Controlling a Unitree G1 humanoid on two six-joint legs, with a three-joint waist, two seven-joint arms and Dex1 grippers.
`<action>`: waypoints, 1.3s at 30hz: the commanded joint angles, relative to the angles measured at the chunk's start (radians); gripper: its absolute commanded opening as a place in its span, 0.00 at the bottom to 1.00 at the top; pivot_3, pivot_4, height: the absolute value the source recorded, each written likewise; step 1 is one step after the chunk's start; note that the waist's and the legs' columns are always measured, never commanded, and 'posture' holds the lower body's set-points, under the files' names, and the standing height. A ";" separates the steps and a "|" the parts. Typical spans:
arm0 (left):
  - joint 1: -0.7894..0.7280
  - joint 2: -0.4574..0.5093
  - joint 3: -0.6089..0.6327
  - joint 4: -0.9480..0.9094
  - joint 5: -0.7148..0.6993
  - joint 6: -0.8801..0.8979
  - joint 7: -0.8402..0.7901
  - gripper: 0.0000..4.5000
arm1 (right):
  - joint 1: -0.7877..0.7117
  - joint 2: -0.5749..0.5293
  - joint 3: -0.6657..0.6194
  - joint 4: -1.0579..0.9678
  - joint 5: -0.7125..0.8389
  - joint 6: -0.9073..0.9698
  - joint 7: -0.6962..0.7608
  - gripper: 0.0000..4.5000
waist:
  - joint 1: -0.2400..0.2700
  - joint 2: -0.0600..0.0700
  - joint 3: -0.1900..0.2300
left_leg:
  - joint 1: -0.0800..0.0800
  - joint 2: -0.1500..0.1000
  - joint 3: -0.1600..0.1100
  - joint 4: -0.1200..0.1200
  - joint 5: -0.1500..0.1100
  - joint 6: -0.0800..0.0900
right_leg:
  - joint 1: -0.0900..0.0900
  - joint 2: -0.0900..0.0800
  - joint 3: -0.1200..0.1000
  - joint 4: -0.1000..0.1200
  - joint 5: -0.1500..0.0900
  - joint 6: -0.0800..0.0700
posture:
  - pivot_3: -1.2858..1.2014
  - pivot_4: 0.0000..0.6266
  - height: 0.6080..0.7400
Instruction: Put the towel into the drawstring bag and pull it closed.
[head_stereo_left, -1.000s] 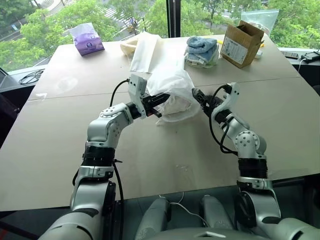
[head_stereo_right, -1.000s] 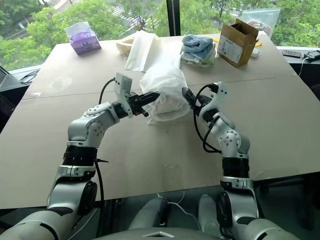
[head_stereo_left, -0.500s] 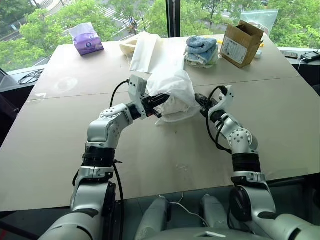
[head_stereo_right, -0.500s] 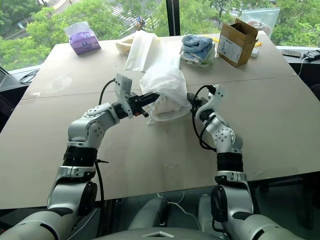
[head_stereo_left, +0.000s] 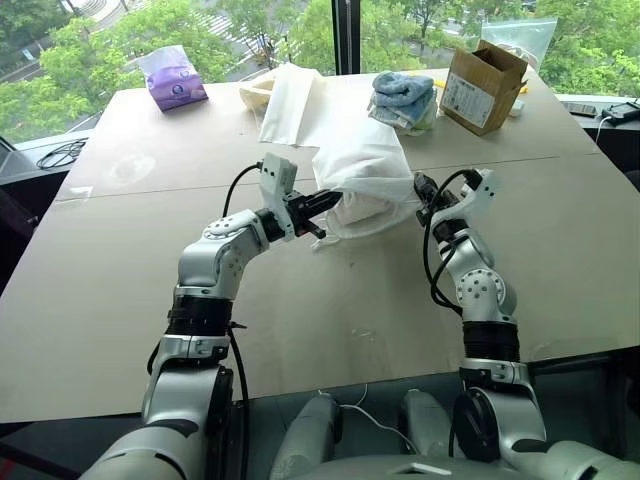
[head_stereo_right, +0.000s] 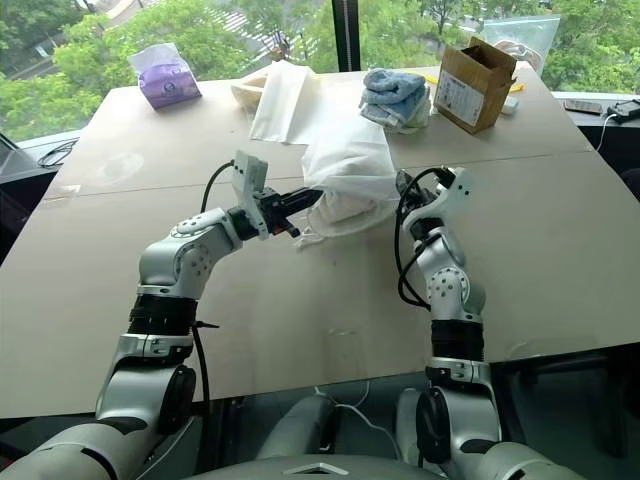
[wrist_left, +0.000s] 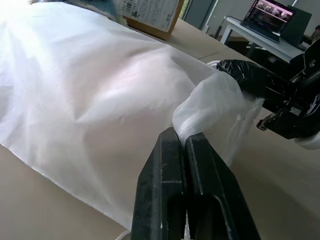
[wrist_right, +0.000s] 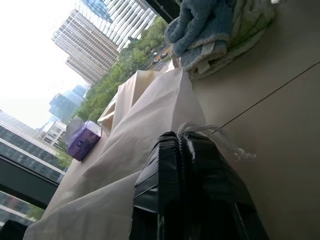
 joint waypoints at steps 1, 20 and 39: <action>0.002 0.009 0.014 -0.048 -0.004 -0.009 -0.001 0.00 | 0.010 0.016 0.026 -0.056 -0.005 -0.005 -0.007 0.35 | 0.000 0.000 0.000 | 0.000 0.000 0.000 0.000 0.000 0.000 | 0.000 0.000 0.000 0.000 0.000 0.000 | 0.52 0.24 1.00; 0.002 0.005 0.012 -0.043 -0.002 -0.017 0.004 0.00 | -0.099 -0.214 0.066 0.096 -0.056 0.126 0.165 0.53 | 0.002 0.000 0.000 | 0.000 0.000 0.001 0.000 0.000 0.000 | 0.000 0.000 0.000 0.000 0.000 0.000 | 0.52 0.24 1.00; 0.014 -0.004 0.015 -0.048 -0.003 -0.024 0.014 0.00 | -0.087 -0.185 -0.088 -0.044 -0.011 0.094 0.005 0.02 | 0.003 0.000 0.000 | 0.000 0.000 0.000 0.000 0.000 0.000 | 0.000 0.000 0.000 0.000 0.000 0.000 | 0.52 0.24 1.00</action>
